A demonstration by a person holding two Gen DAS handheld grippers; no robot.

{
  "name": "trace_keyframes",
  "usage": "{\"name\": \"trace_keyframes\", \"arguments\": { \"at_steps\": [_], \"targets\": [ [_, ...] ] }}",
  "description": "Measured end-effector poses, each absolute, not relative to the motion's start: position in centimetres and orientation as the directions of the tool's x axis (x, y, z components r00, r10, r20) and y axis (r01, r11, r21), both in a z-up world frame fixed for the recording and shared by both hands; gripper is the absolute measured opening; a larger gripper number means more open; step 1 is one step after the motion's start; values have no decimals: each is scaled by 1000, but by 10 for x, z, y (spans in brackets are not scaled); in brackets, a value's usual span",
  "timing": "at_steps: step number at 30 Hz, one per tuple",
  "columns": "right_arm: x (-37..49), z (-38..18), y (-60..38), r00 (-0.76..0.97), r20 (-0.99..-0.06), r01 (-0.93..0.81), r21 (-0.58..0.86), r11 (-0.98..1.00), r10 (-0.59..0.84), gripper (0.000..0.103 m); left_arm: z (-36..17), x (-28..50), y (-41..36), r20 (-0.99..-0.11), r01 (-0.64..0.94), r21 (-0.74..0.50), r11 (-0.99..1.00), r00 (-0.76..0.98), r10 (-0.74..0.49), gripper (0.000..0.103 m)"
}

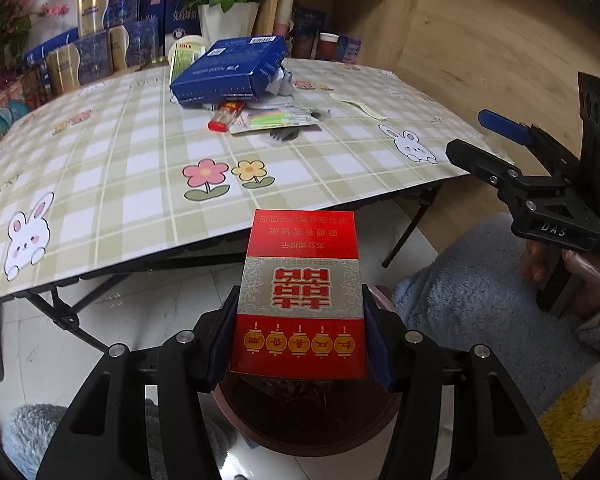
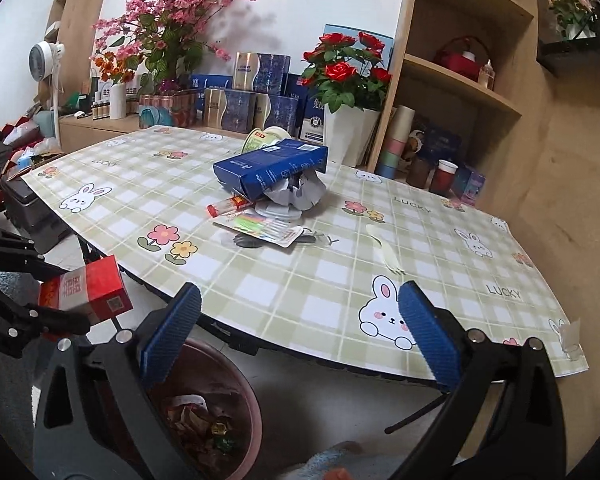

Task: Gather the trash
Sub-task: 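Open the left tool over the bin to drop the red cigarette box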

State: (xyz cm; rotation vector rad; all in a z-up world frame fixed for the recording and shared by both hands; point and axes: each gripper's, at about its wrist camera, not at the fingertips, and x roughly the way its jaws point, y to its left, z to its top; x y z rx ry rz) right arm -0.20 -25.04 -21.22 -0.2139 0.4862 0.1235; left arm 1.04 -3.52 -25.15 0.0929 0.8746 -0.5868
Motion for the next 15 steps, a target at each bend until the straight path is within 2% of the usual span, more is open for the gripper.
{"name": "trace_keyframes", "arguments": {
  "at_steps": [8,15],
  "targets": [
    [2,-213,-272,868,-494,-107,-76,991,56,97,-254,13,-27,-751,483,-181,857,495,-438,55],
    [4,-214,-281,863,-501,-86,-33,996,58,97,-256,9,-35,-762,506,-149,850,488,-425,55]
  ]
}}
